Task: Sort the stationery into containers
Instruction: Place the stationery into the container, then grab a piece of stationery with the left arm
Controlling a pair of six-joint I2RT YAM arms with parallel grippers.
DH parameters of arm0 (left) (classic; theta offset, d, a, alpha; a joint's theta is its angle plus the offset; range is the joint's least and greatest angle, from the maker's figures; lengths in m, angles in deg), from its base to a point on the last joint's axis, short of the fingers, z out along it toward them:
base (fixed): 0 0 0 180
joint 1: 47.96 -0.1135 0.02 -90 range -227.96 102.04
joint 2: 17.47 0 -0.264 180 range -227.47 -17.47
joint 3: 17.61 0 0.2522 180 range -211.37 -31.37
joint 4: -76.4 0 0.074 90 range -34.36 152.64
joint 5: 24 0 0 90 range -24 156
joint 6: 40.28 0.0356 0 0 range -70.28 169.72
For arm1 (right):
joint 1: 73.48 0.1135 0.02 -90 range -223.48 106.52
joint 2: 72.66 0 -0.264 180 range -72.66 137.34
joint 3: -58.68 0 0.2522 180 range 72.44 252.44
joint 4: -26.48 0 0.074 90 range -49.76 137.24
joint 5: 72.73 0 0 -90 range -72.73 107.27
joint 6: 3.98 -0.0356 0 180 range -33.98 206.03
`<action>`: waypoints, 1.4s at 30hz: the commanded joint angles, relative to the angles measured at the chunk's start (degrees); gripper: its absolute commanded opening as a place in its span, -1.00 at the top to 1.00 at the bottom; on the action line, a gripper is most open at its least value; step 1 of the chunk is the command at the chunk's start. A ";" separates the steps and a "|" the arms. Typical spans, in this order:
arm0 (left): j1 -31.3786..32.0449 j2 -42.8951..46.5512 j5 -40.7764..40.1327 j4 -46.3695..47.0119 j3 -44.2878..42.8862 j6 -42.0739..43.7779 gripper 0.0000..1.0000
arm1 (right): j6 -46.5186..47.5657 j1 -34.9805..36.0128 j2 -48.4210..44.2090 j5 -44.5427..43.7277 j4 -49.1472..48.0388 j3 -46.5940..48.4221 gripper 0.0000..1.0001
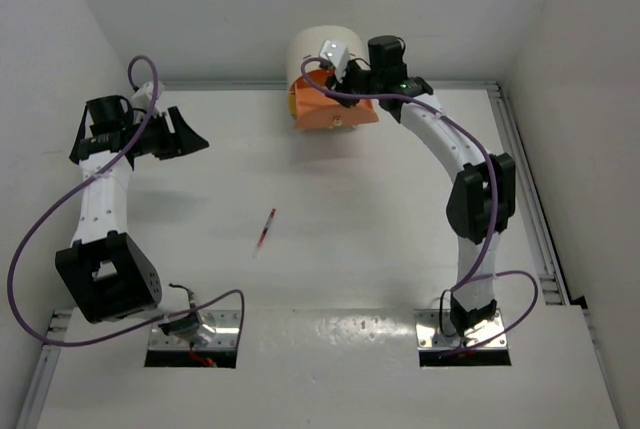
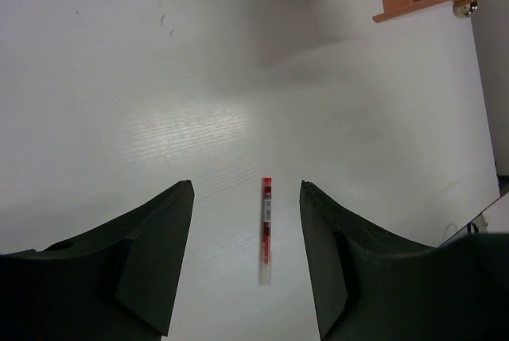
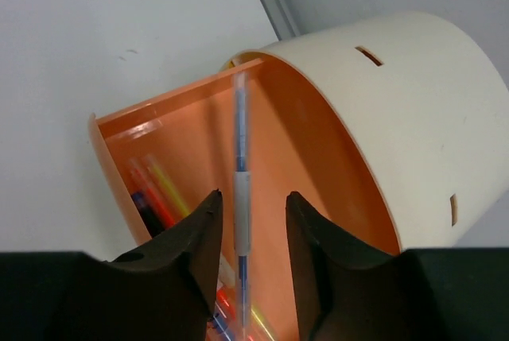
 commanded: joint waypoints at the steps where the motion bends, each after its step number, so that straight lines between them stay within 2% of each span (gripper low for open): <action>1: 0.21 -0.06 1.55 0.04 -2.74 1.36 -0.24 | 1.09 -0.57 -0.39 -0.22 -1.13 2.26 0.24; 2: 0.21 -0.06 1.46 -0.13 -2.92 1.54 -0.24 | 0.83 -0.49 -0.56 -0.31 -1.75 2.35 0.15; 3: 0.39 -0.14 1.37 -0.22 -3.00 1.63 -0.24 | 0.56 -0.49 -0.74 -0.31 -2.01 2.79 -0.01; 5: 0.56 -0.06 1.37 -0.92 -3.35 2.07 -0.24 | -0.40 -0.49 -0.83 -0.39 -2.36 3.75 -0.12; 8: 1.61 -0.06 0.68 -4.07 -4.85 5.14 -0.23 | -3.03 -0.40 -1.61 -0.83 -4.81 5.07 -0.12; 10: 4.60 0.47 -1.43 -6.27 -5.90 10.48 -0.20 | -7.84 -0.49 -2.76 -1.19 -6.75 5.60 -0.10; 15: 17.95 4.16 -17.41 -8.75 0.40 13.59 -0.15 | -19.81 -0.57 -9.61 -1.71 -11.24 4.12 -0.07; 20: 27.70 2.06 -24.90 -7.79 9.11 11.48 -0.06 | -30.79 -2.33 -19.62 -2.24 -12.73 -9.12 -0.08; 21: 28.77 1.79 -25.34 -7.00 12.26 10.34 -0.06 | -31.77 -3.03 -21.29 -1.98 -13.00 -11.51 -0.08; 25: 34.04 1.18 -28.49 -2.25 15.80 8.05 -0.06 | -32.93 -5.84 -31.12 -2.24 -11.52 -24.42 -0.08; 31: 41.95 -5.32 -36.59 -0.93 15.10 6.46 -0.06 | -37.75 -11.73 -37.64 -0.49 -9.39 -33.57 -0.08; 35: 43.45 -10.15 -39.05 0.92 14.40 3.48 -0.08 | -38.46 -13.32 -40.29 0.31 -10.01 -37.37 -0.08; 42: 45.03 -15.17 -41.95 2.85 14.13 1.72 -0.03 | -40.48 -15.60 -40.56 0.84 -10.01 -37.90 -0.08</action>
